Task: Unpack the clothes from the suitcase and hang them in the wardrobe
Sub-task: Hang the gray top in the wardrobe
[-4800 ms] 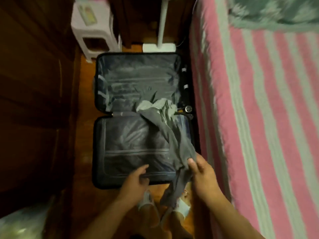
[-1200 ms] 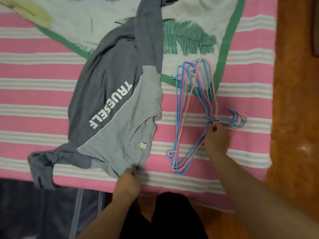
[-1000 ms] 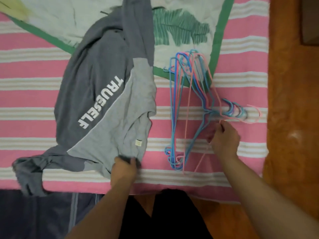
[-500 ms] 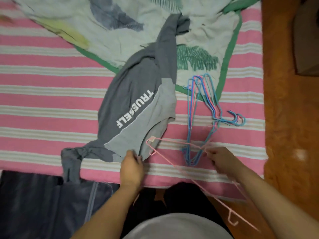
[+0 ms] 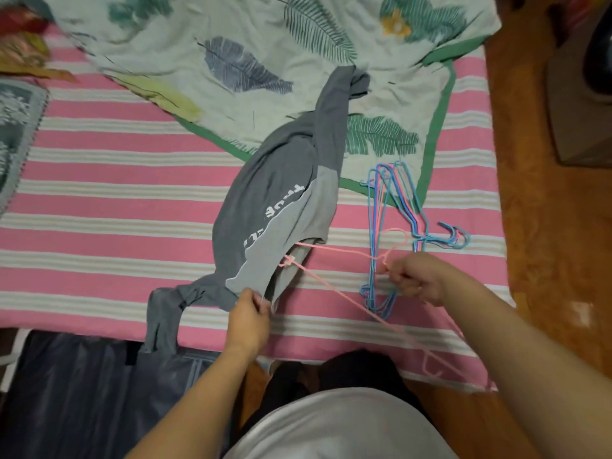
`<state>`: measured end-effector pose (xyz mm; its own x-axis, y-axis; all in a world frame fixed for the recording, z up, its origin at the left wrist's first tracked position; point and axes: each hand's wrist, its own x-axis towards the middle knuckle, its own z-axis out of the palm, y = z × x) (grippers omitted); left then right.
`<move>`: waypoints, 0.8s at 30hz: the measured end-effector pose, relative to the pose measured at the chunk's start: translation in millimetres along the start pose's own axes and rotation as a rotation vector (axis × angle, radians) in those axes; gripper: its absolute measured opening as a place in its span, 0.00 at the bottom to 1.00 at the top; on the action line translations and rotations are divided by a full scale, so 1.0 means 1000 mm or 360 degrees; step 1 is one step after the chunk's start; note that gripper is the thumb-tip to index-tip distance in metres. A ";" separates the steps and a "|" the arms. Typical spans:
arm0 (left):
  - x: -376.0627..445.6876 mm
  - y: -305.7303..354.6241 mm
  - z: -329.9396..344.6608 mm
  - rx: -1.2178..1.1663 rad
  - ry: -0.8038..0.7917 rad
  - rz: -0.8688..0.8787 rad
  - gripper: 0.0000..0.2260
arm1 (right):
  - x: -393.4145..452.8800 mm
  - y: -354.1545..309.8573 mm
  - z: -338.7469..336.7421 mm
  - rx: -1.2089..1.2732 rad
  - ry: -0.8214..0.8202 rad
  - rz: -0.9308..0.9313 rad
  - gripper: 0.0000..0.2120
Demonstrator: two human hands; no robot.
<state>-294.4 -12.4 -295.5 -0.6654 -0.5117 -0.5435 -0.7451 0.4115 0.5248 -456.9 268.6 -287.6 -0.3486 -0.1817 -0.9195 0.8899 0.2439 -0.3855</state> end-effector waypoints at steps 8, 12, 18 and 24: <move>-0.011 0.009 -0.013 -0.0132 -0.0061 0.0183 0.14 | 0.032 0.003 0.044 -0.0039 0.0097 0.0063 0.12; -0.018 -0.001 -0.020 -0.0136 -0.0096 0.0119 0.12 | 0.066 -0.020 0.039 0.0372 0.0428 -0.0012 0.11; -0.032 0.021 -0.010 -0.0126 -0.0039 0.0132 0.12 | 0.079 -0.010 0.098 0.0500 0.0273 0.0013 0.13; -0.043 0.019 -0.021 -0.0406 -0.0006 0.0073 0.09 | 0.091 -0.028 0.087 0.0480 0.0559 -0.0111 0.13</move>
<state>-279.5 1.3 -248.1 -0.6987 -0.4941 -0.5174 -0.6791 0.2303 0.6970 -487.8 162.6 -354.4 -0.4431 0.1585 -0.8824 0.8883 -0.0548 -0.4559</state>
